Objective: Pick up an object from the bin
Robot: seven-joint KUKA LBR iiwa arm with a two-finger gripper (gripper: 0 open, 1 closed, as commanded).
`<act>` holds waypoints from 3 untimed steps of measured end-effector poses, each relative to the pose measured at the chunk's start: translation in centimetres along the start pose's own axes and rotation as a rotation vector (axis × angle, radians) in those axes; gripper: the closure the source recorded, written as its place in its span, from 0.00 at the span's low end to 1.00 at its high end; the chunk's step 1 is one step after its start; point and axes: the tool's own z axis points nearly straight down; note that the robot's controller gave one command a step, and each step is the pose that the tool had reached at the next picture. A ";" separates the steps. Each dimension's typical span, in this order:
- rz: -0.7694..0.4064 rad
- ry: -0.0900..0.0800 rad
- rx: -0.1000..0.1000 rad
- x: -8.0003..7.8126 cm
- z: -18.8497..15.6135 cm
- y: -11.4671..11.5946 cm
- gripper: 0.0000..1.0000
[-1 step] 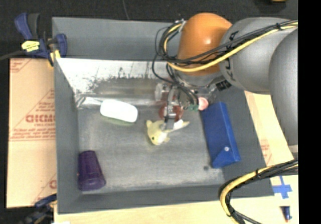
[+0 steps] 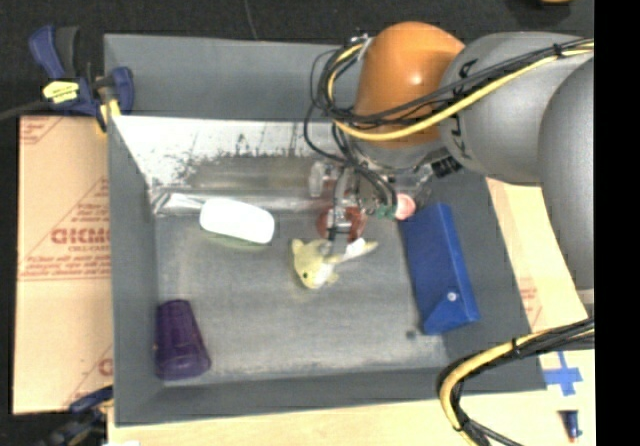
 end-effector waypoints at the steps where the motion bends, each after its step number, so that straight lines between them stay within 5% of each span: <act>1: -0.116 -0.002 0.001 3.6 7.5 -4.5 0.00; 2: -0.241 -0.008 0.001 4.9 1.4 -5.7 0.00; 3: -0.188 -0.003 0.001 4.6 4.8 -5.5 0.00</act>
Offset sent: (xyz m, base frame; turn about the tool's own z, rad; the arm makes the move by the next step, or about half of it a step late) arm -0.0509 -0.0584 -0.0062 -0.2480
